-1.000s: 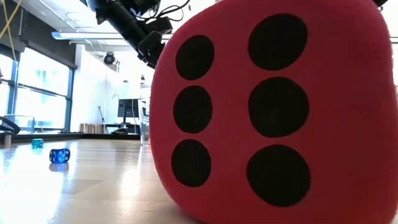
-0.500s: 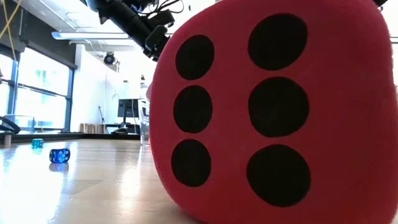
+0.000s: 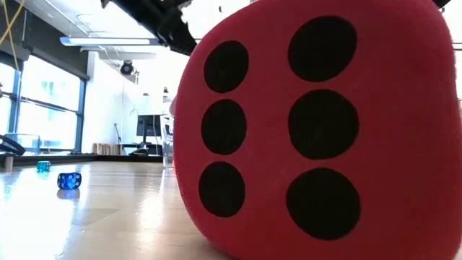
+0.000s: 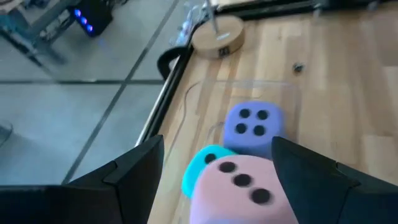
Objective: Pick & Place Dice
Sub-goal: Put the black dice into the transparent bin
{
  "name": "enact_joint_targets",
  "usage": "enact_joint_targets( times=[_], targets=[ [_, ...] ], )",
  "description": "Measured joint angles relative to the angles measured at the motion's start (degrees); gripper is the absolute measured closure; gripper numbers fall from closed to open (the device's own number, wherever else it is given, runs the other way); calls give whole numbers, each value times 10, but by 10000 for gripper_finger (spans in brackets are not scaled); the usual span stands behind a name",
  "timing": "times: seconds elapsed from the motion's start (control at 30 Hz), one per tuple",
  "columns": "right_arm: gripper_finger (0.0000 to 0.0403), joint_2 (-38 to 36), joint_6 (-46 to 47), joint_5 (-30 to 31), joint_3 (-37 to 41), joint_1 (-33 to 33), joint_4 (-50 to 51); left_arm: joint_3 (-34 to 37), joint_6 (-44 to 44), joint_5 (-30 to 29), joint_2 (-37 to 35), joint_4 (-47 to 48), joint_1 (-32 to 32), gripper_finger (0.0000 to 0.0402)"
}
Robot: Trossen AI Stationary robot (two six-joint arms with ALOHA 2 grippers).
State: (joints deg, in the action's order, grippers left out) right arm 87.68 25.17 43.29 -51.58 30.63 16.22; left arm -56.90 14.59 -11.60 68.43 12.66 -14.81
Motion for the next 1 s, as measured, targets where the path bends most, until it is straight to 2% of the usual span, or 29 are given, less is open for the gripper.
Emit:
enact_joint_targets(
  times=[0.13,0.2,0.37,0.53,0.63,0.7,0.87,1.0],
  targets=[
    [9,0,1,0,0,1,6,0,-32,-5,-59,45,38,116],
    [9,0,31,10,0,1,12,0,-66,-2,-86,84,61,116],
    [9,-13,188,100,0,-1,121,0,-142,34,-134,215,118,116],
    [9,-34,369,82,0,-7,294,10,-175,33,-158,311,174,116],
    [9,-40,432,78,0,-6,353,35,-175,30,-172,301,196,116],
    [9,-41,441,77,1,-5,364,58,-177,28,-185,287,204,116],
    [9,-57,441,41,67,-7,306,138,-192,27,-229,225,208,116],
    [9,-92,468,55,136,-10,270,203,-199,27,-270,163,208,116]
  ],
)
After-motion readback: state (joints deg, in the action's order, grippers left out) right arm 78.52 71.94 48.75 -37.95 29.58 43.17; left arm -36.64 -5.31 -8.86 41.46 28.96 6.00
